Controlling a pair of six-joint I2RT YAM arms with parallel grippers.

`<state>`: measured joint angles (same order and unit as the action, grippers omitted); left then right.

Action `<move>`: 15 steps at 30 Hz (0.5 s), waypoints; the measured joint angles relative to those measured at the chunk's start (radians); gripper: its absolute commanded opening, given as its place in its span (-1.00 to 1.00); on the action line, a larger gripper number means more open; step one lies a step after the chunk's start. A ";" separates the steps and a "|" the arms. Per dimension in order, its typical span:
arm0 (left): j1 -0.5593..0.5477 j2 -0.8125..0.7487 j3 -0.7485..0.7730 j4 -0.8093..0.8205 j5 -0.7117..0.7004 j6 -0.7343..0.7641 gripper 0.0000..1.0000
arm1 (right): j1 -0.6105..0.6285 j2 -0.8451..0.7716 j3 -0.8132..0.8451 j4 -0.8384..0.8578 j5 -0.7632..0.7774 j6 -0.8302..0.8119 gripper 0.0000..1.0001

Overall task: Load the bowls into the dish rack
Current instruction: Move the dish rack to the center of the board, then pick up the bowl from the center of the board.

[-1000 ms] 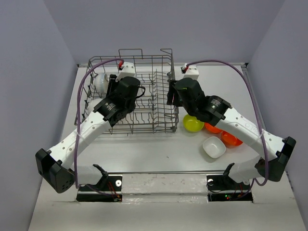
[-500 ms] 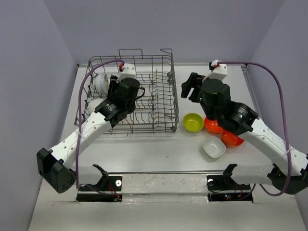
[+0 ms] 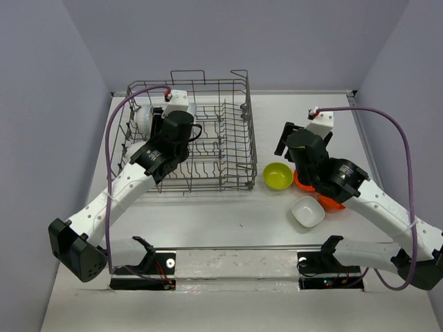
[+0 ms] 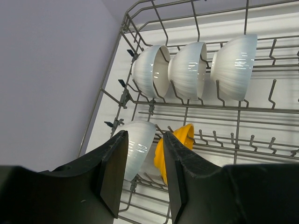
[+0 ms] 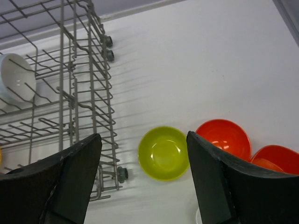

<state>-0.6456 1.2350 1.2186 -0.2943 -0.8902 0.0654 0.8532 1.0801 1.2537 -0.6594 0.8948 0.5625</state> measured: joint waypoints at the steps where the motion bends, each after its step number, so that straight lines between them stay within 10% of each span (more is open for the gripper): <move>1: 0.000 -0.002 0.000 0.001 0.000 0.000 -0.03 | -0.011 0.000 -0.011 -0.003 0.000 0.004 0.59; 15: 0.026 -0.010 -0.001 0.014 0.027 -0.003 -0.02 | -0.272 0.034 -0.152 -0.008 -0.198 0.037 0.61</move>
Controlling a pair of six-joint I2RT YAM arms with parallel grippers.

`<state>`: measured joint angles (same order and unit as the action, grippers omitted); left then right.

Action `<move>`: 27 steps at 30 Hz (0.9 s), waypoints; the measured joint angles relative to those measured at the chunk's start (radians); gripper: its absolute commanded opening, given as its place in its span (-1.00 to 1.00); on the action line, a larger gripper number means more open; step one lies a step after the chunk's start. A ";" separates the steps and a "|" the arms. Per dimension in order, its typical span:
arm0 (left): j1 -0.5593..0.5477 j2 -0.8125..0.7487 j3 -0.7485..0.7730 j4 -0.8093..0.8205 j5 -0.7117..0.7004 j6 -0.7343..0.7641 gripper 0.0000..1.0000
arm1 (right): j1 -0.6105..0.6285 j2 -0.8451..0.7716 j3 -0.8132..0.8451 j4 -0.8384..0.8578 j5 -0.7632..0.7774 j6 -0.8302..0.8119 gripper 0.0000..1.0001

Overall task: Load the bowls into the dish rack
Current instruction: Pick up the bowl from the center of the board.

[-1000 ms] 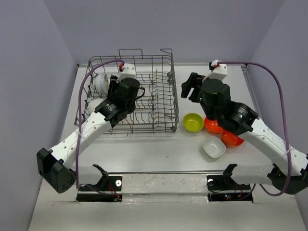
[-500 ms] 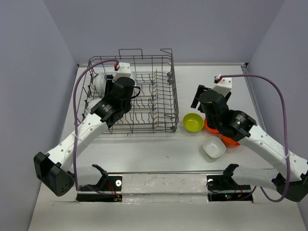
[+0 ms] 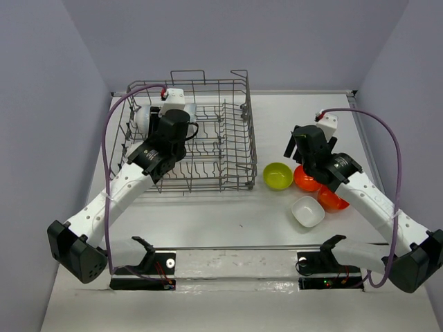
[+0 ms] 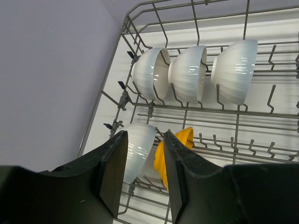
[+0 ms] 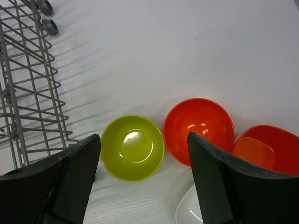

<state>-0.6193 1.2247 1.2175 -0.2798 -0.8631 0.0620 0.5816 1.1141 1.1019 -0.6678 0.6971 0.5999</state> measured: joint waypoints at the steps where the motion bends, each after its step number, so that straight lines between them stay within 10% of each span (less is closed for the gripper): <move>1: 0.002 -0.001 0.000 0.000 0.000 0.000 -0.02 | -0.018 0.006 -0.005 0.006 -0.019 0.000 0.61; 27: 0.035 -0.010 -0.014 0.010 0.027 0.000 -0.02 | -0.274 0.004 -0.171 0.112 -0.393 0.007 0.67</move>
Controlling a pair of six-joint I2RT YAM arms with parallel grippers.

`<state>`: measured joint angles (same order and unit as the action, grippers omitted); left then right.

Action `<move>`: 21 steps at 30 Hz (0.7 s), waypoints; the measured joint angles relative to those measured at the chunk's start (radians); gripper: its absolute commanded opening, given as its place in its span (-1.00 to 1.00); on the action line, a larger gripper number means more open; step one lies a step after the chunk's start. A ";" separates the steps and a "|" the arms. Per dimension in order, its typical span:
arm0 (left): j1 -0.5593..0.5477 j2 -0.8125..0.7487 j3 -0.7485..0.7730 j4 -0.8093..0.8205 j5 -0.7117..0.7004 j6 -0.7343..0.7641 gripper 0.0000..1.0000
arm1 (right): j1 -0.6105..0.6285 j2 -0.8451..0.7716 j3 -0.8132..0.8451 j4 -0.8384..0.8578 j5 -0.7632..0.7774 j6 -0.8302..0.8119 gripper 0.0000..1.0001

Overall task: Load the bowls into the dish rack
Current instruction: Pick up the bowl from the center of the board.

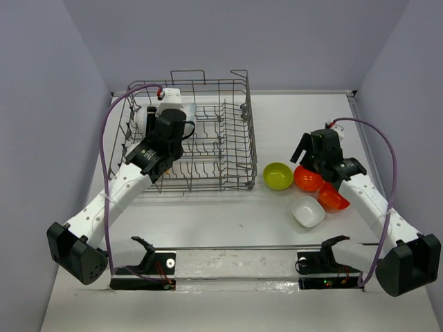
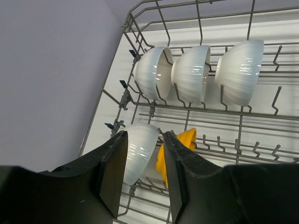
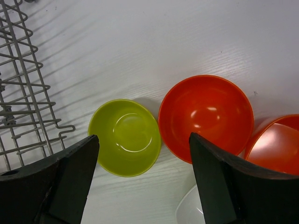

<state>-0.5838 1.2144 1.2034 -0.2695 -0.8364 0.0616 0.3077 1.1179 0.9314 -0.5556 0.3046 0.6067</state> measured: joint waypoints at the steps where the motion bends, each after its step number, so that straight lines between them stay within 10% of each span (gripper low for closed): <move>1: 0.002 0.000 0.000 0.000 0.000 0.000 -0.02 | -0.007 -0.007 -0.009 0.003 -0.005 0.000 0.67; 21: 0.003 0.000 0.000 0.002 0.016 -0.003 -0.02 | -0.176 -0.091 -0.121 0.016 -0.131 -0.005 0.61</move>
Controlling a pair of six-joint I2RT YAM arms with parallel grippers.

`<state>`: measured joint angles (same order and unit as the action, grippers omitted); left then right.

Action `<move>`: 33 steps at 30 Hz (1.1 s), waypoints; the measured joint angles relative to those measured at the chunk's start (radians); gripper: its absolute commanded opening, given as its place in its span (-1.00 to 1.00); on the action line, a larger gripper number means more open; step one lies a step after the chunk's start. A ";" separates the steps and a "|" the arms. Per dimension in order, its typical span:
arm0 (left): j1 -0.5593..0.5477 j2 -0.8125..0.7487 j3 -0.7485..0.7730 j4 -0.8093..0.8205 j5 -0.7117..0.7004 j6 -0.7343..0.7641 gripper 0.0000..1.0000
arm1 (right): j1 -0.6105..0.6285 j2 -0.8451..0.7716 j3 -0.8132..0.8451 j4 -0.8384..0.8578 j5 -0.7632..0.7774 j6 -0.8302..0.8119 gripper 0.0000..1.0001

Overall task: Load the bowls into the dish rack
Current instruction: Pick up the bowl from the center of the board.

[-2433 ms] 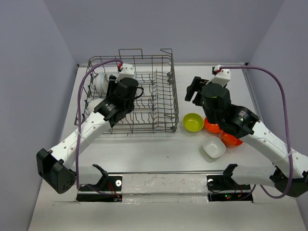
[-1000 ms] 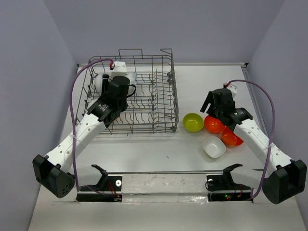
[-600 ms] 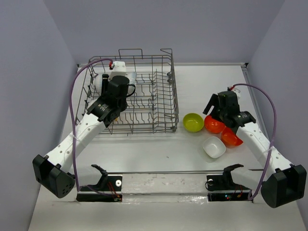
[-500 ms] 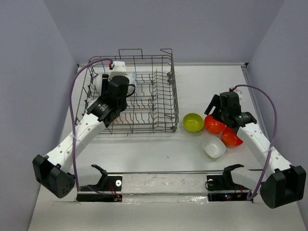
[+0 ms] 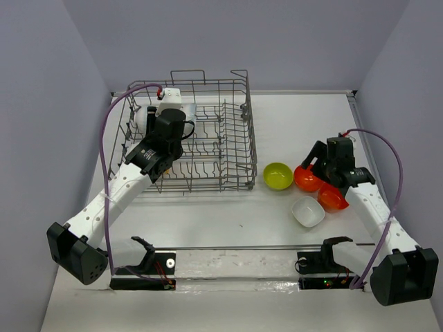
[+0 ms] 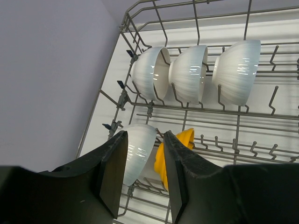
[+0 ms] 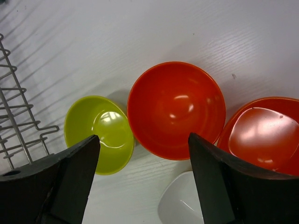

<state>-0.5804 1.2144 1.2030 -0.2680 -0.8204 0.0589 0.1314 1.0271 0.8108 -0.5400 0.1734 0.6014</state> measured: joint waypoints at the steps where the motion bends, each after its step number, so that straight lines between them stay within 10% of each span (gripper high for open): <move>1: 0.000 0.000 0.000 0.000 0.001 0.000 -0.02 | 0.000 0.000 -0.007 0.000 -0.006 0.000 0.59; 33: 0.019 0.028 0.000 -0.001 0.005 -0.006 -0.02 | 0.000 -0.030 -0.091 -0.004 -0.230 -0.043 0.24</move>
<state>-0.5610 1.2423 1.2026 -0.2687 -0.8150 0.0528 0.1314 0.9974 0.7200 -0.5438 -0.0563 0.5579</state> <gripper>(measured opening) 0.488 0.624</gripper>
